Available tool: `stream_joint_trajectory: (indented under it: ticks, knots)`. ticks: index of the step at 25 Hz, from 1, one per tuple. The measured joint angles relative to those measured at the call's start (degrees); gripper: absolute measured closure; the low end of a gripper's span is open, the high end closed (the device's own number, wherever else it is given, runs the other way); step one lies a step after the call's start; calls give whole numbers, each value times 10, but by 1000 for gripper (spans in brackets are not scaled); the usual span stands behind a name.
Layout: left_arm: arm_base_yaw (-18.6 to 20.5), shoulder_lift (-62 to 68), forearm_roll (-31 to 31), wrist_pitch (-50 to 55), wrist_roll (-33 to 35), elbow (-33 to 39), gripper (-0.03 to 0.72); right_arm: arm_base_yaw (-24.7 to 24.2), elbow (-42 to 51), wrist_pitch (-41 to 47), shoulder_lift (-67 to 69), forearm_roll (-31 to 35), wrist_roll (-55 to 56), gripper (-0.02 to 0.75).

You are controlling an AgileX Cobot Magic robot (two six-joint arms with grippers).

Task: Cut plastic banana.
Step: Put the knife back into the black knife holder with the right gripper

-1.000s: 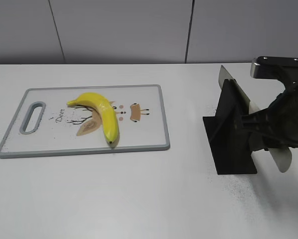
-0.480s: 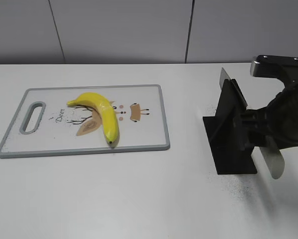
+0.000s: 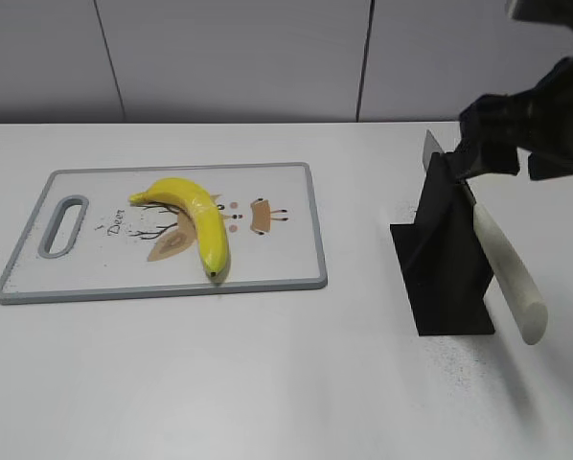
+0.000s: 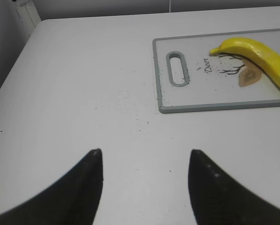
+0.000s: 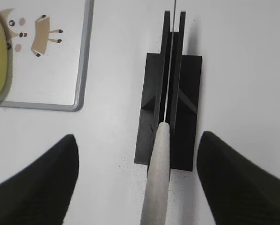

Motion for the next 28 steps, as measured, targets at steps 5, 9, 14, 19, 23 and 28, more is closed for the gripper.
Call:
stream_joint_trajectory:
  ticks: [5, 9, 14, 19, 23, 28]
  knots:
    - [0, 0, 0, 0, 0, 0, 140, 0, 0, 67, -78, 0, -82, 123]
    - [0, 0, 0, 0, 0, 0, 144, 0, 28, 86, -156, -3, -116, 130]
    - [0, 0, 0, 0, 0, 0, 144, 0, 114, 121, -266, -4, -136, 141]
    - [0, 0, 0, 0, 0, 0, 144, 0, 193, 130, -402, -6, -149, 142]
    - [0, 0, 0, 0, 0, 0, 144, 0, 234, 136, -501, -7, -154, 143]
    - [0, 0, 0, 0, 0, 0, 144, 0, 261, 141, -585, -6, -172, 146]
